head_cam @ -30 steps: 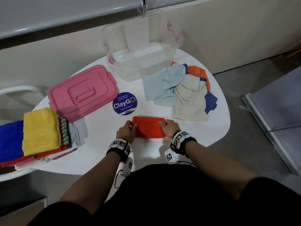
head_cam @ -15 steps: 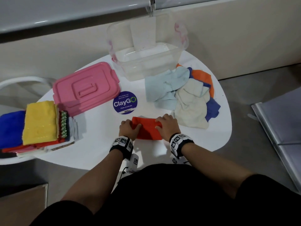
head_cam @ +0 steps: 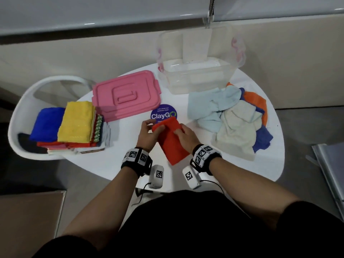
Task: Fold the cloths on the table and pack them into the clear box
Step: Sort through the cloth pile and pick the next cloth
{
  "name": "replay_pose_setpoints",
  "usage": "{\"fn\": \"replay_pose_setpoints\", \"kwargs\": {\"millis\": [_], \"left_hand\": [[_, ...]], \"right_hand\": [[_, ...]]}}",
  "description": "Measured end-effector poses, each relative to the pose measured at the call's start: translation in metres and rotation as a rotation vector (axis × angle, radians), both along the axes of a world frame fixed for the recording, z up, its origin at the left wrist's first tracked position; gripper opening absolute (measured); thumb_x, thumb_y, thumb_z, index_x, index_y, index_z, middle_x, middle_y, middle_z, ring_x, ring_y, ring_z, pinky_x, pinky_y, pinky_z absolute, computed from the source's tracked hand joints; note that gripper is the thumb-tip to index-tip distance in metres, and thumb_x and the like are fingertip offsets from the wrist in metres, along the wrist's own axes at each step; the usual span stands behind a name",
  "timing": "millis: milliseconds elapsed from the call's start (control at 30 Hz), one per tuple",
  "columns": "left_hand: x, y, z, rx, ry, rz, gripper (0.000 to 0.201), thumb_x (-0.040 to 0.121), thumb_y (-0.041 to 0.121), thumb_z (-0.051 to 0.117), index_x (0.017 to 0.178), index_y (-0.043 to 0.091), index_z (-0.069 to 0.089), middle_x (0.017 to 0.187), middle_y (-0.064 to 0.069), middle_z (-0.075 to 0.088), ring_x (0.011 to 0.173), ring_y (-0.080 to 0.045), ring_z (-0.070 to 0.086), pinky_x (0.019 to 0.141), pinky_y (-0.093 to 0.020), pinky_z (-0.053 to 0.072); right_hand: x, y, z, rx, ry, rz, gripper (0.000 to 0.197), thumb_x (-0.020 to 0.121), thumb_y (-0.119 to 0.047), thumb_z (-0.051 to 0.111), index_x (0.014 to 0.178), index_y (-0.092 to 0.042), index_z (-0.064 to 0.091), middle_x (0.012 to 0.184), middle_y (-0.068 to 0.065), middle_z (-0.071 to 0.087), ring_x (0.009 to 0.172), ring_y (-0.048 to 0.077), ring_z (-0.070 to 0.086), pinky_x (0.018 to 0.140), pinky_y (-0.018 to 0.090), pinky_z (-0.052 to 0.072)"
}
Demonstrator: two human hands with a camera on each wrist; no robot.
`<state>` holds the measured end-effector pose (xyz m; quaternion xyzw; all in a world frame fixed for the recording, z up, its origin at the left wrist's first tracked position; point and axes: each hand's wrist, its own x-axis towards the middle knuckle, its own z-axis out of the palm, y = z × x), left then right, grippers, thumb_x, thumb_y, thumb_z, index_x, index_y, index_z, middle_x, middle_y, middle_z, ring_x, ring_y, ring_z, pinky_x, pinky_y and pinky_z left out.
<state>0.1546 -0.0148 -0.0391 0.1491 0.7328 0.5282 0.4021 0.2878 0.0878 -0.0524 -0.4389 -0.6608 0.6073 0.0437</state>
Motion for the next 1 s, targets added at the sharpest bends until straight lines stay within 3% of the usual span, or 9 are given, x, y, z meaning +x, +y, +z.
{"fn": "replay_pose_setpoints", "kwargs": {"millis": [67, 167, 267, 433, 533, 633, 733, 867, 1000], "left_hand": [[-0.002, -0.009, 0.008, 0.009, -0.159, 0.04, 0.06, 0.079, 0.04, 0.074, 0.127, 0.018, 0.045, 0.112, -0.007, 0.065, 0.096, -0.022, 0.068, 0.063, -0.029, 0.055], [-0.011, -0.028, 0.013, -0.055, -0.246, -0.082, 0.057, 0.083, 0.039, 0.073, 0.127, 0.013, 0.048, 0.112, -0.011, 0.067, 0.092, -0.024, 0.069, 0.063, -0.034, 0.056], [-0.034, -0.049, 0.015, -0.019, -0.191, -0.093, 0.039, 0.092, 0.016, 0.066, 0.126, 0.01, 0.047, 0.108, -0.014, 0.065, 0.087, -0.027, 0.068, 0.06, -0.035, 0.058], [-0.118, -0.091, 0.026, 0.089, 0.061, -0.007, 0.048, 0.092, 0.012, 0.064, 0.131, 0.019, 0.036, 0.119, -0.017, 0.061, 0.081, -0.023, 0.064, 0.05, -0.03, 0.051], [-0.176, -0.123, 0.048, 0.161, 0.214, 0.004, 0.05, 0.093, 0.012, 0.064, 0.126, 0.033, 0.034, 0.117, -0.005, 0.057, 0.09, -0.02, 0.063, 0.056, -0.033, 0.055], [-0.237, -0.157, 0.059, 0.17, 0.377, 0.083, 0.033, 0.084, 0.032, 0.066, 0.101, 0.051, 0.045, 0.109, 0.005, 0.057, 0.093, -0.019, 0.058, 0.072, -0.038, 0.051], [-0.288, -0.19, 0.059, 0.177, 0.426, 0.182, 0.017, 0.086, 0.023, 0.061, 0.091, 0.038, 0.055, 0.102, 0.008, 0.061, 0.093, -0.014, 0.057, 0.09, -0.043, 0.048], [-0.326, -0.224, 0.055, 0.084, 0.496, 0.208, 0.02, 0.091, 0.022, 0.056, 0.095, 0.04, 0.062, 0.117, -0.002, 0.061, 0.098, -0.024, 0.062, 0.086, -0.047, 0.055], [-0.348, -0.241, 0.038, -0.051, 0.62, 0.157, 0.019, 0.095, 0.019, 0.055, 0.109, 0.029, 0.064, 0.119, -0.007, 0.057, 0.105, -0.023, 0.058, 0.095, -0.044, 0.05]], "right_hand": [[-0.019, -0.007, 0.011, -0.024, 0.055, -0.131, 0.031, 0.1, -0.045, 0.043, 0.113, -0.019, 0.055, 0.111, 0.006, 0.065, 0.1, 0.026, 0.061, 0.091, 0.039, 0.048], [-0.05, -0.018, 0.023, 0.041, 0.066, -0.211, 0.04, 0.102, -0.047, 0.036, 0.123, -0.016, 0.048, 0.113, 0.007, 0.062, 0.1, 0.027, 0.059, 0.091, 0.039, 0.045], [-0.083, -0.03, 0.031, 0.059, 0.053, -0.239, 0.037, 0.103, -0.043, 0.038, 0.123, -0.015, 0.05, 0.109, 0.005, 0.06, 0.096, 0.026, 0.057, 0.084, 0.034, 0.042], [-0.16, -0.054, 0.044, -0.026, 0.09, -0.275, 0.04, 0.086, -0.049, 0.056, 0.106, -0.015, 0.063, 0.103, 0.006, 0.068, 0.096, 0.027, 0.064, 0.086, 0.045, 0.054], [-0.213, -0.071, 0.063, -0.115, 0.198, -0.22, 0.026, 0.091, -0.033, 0.063, 0.109, -0.015, 0.06, 0.101, 0.009, 0.068, 0.086, 0.026, 0.068, 0.071, 0.045, 0.061], [-0.269, -0.091, 0.08, -0.074, 0.233, -0.148, 0.025, 0.089, -0.024, 0.068, 0.111, -0.019, 0.057, 0.091, 0.008, 0.07, 0.074, 0.023, 0.068, 0.073, 0.047, 0.061], [-0.32, -0.118, 0.09, -0.062, 0.253, -0.037, 0.035, 0.09, -0.025, 0.068, 0.121, -0.021, 0.05, 0.083, 0.008, 0.069, 0.058, 0.02, 0.066, 0.057, 0.04, 0.059], [-0.37, -0.151, 0.091, -0.047, 0.212, 0.021, 0.039, 0.092, -0.025, 0.067, 0.124, -0.022, 0.044, 0.082, 0.007, 0.064, 0.057, 0.02, 0.063, 0.051, 0.037, 0.059], [-0.399, -0.171, 0.08, -0.039, 0.123, 0.014, 0.038, 0.092, -0.027, 0.068, 0.119, -0.025, 0.042, 0.084, 0.009, 0.065, 0.05, 0.021, 0.063, 0.042, 0.031, 0.054]]}}
